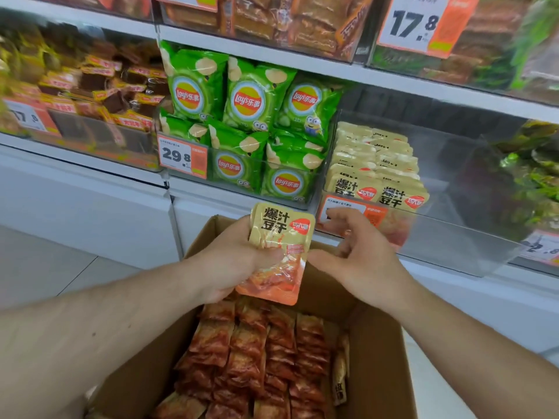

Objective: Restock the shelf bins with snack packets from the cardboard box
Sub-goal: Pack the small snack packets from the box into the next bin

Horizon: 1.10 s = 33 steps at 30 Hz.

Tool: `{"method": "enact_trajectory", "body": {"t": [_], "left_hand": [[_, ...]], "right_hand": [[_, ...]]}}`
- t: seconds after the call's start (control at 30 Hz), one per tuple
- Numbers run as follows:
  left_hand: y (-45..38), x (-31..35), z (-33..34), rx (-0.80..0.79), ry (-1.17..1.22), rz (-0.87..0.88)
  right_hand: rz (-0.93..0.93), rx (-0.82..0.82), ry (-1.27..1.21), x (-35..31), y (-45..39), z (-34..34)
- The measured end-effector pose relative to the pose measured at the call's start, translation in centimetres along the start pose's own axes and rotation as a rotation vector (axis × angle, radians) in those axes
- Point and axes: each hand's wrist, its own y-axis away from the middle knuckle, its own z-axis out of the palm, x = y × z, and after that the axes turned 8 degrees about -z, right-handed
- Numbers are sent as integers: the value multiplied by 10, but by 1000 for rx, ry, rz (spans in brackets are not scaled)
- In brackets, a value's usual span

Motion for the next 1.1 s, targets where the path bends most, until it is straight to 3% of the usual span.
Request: {"method": "enact_trajectory", "body": {"t": [0.13,0.43,0.6,0.7,0.87,1.1], "left_hand": [[1,6,17,-89,-78,64],[-13,24,60,-159,-253,196],[-27,49,84,-158,-337,326],[-35,67,97,-8,-488,496],[-53,75,97,429,-697,696],[-71,56,93,495,-845,628]], "right_hand": [[90,-166,-207,3,-10,-12],[78,-175,-165,7,-12,-56],[-1,-88,-138,4,-13,-87],[-95,65,-44,3,-16,-120],[-240,425,45,20,-17,-166],[-281,476,247,46,-16,-157]]}}
